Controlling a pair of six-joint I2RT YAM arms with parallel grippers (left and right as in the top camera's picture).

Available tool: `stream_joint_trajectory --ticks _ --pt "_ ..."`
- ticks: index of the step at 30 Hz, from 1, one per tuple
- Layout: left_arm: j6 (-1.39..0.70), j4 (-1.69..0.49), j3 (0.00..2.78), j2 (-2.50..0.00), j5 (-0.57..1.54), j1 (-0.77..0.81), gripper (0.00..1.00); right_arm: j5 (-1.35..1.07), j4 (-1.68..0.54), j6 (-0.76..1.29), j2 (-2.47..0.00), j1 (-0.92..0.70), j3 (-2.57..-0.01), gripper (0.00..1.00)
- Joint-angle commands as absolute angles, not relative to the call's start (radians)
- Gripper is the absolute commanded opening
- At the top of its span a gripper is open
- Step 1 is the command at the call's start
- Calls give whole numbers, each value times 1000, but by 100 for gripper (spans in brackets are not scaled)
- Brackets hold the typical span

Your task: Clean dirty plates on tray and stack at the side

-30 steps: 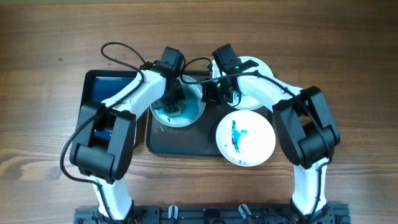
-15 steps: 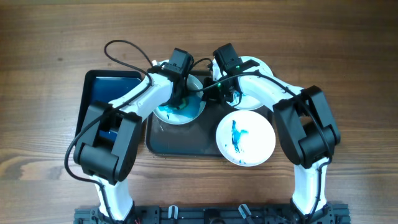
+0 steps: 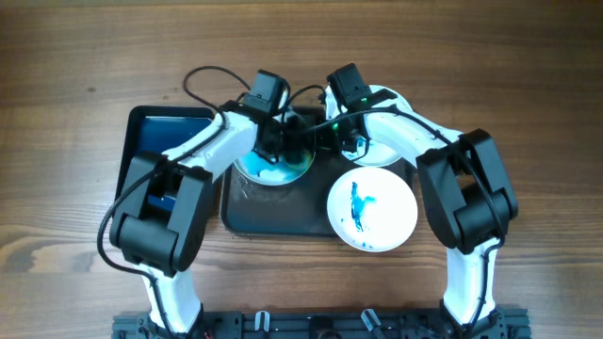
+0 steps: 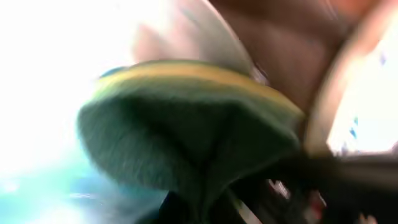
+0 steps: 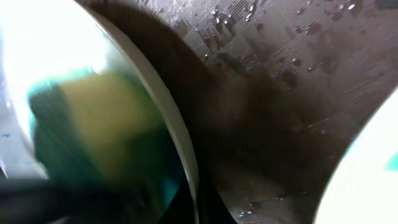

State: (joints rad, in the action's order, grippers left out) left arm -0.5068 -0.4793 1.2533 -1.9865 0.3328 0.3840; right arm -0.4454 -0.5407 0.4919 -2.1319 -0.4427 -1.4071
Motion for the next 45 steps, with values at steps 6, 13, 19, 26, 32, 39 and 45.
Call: stream_joint_trajectory --ticks 6,13,19,26,32,39,45 --pt "-645 -635 1250 -2009 -262 298 4 -454 -546 497 -2155 -458 -1385 4" --pt "-232 -784 1250 -2009 567 346 4 -455 -539 498 -2155 -458 -1385 4" --pt "-269 -540 1250 -2009 582 341 4 -465 -542 496 -2155 -458 -1385 4" --pt "-589 -656 1274 -2006 -183 309 4 -465 -542 490 -2154 -458 -1385 4" --pt "-524 -1066 1600 -1999 27 245 4 -473 -543 489 -2146 -458 -1389 4" --pt "-524 -1145 1754 -1946 26 126 4 -116 -690 417 -1916 -474 -1389 4" --pt "-529 -1137 1753 -1946 26 127 4 541 -815 387 -1678 -649 -1389 4"
